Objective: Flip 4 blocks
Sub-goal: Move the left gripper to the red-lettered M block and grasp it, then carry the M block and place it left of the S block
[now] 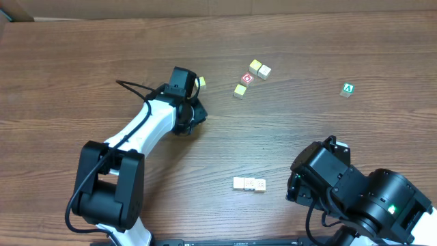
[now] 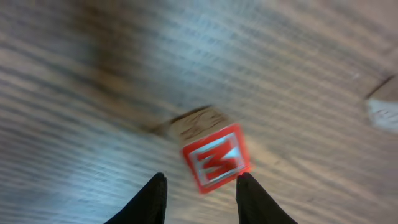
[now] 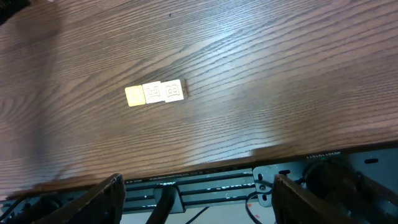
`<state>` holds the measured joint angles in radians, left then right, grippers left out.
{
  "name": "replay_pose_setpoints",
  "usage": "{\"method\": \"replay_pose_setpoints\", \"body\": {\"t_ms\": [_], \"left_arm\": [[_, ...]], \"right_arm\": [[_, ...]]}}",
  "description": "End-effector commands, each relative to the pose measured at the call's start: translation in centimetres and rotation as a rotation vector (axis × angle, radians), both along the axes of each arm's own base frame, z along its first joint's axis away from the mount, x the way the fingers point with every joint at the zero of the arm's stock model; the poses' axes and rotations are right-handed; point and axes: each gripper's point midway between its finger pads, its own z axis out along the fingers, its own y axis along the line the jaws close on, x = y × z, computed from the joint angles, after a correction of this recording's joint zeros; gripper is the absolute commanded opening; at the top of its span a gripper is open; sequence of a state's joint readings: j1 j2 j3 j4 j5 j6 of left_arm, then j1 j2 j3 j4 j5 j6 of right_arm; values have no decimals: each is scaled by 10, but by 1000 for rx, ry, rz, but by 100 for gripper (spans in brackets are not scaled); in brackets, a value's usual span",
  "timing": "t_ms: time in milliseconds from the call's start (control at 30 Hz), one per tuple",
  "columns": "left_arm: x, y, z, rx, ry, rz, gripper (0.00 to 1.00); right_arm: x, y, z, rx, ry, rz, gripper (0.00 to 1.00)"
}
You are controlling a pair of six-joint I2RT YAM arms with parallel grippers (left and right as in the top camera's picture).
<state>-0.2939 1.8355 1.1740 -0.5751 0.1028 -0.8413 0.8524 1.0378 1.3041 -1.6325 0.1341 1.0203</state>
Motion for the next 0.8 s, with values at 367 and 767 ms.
{"method": "replay_pose_setpoints", "body": {"t_ms": [367,767], "left_arm": [[9,-8,-11,-50,38,101,35],[8,-7,-18,-45,55,110,25]], "right_arm": [[2,3,9,19,-27,31,79],[1,3,8,16,-28,43,80]]}}
